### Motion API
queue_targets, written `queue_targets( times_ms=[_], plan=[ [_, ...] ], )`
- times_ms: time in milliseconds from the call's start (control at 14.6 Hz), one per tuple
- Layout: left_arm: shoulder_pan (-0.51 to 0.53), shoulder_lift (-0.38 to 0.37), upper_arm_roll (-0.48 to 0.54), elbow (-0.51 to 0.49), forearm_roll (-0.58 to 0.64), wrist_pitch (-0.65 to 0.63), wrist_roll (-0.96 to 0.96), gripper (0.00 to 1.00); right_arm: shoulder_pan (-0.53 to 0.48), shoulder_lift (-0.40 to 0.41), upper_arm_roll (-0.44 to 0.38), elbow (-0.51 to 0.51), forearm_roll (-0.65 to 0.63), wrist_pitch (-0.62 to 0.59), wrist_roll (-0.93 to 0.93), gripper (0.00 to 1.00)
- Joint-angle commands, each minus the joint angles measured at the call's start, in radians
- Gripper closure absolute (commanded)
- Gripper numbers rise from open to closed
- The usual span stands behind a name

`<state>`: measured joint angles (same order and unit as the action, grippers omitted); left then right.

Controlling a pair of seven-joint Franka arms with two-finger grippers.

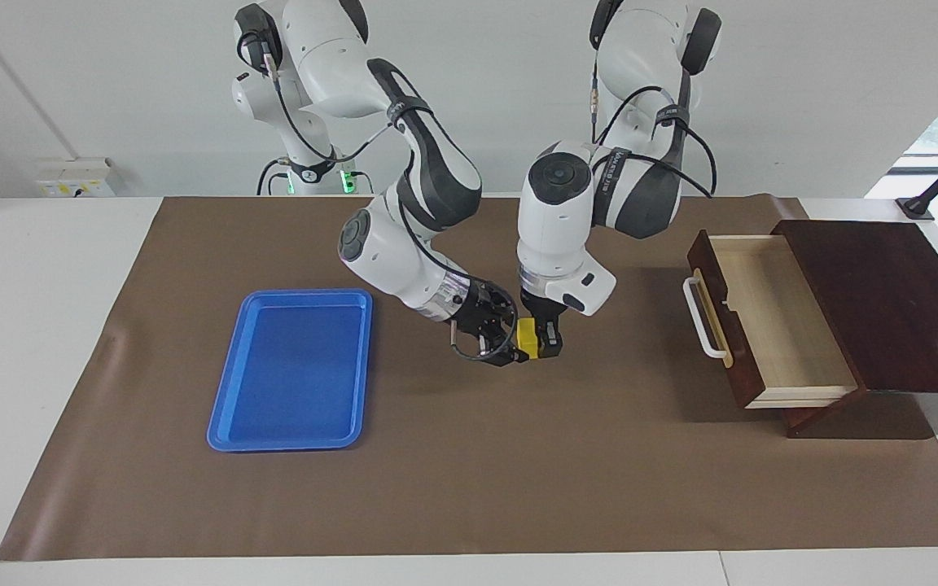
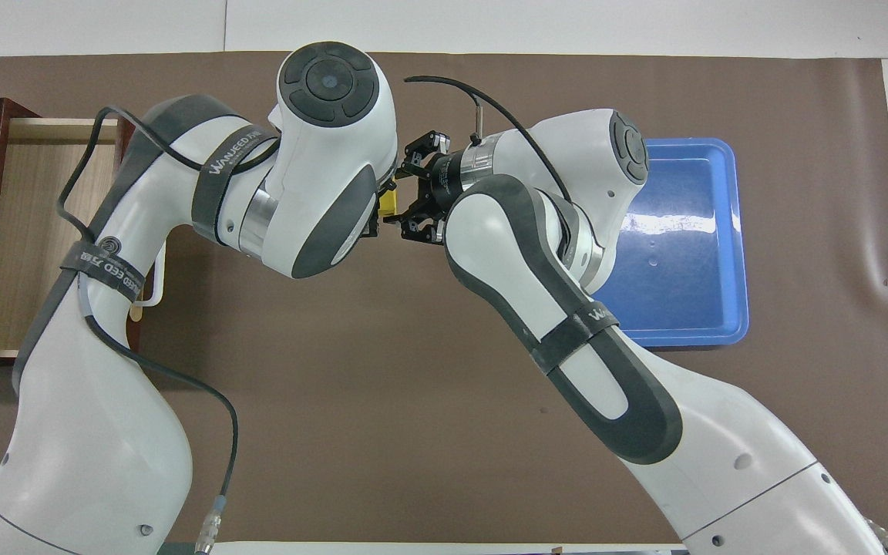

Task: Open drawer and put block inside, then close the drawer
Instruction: 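Pass the yellow block from the right gripper to the left gripper, then carry the block into the drawer with the left gripper while the right gripper withdraws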

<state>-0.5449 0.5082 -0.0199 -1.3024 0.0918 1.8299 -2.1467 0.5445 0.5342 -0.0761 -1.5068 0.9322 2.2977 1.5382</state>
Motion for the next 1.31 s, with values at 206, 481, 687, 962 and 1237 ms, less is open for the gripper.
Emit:
queue_targets(
  times_ms=[206, 481, 687, 962, 1237],
  plan=[
    [0.046, -0.062, 0.009, -0.003, 0.011, -0.060, 0.016, 1.00, 0.000, 0.010, -0.001, 0.016, 0.011, 0.012, 0.020, 0.18],
    [0.137, -0.100, 0.003, 0.003, -0.017, -0.151, 0.161, 1.00, -0.018, 0.009, -0.007, 0.017, 0.010, -0.004, 0.020, 0.12],
    [0.210, -0.154, 0.011, 0.008, -0.061, -0.187, 0.298, 1.00, -0.050, -0.003, -0.010, 0.017, -0.036, -0.036, 0.008, 0.00],
    [0.348, -0.221, 0.011, -0.003, -0.102, -0.267, 0.515, 1.00, -0.087, -0.071, -0.011, 0.010, -0.277, -0.127, -0.055, 0.00],
    [0.462, -0.241, 0.011, -0.040, -0.107, -0.262, 0.703, 1.00, -0.168, -0.180, -0.011, 0.007, -0.516, -0.320, -0.270, 0.00]
  ],
)
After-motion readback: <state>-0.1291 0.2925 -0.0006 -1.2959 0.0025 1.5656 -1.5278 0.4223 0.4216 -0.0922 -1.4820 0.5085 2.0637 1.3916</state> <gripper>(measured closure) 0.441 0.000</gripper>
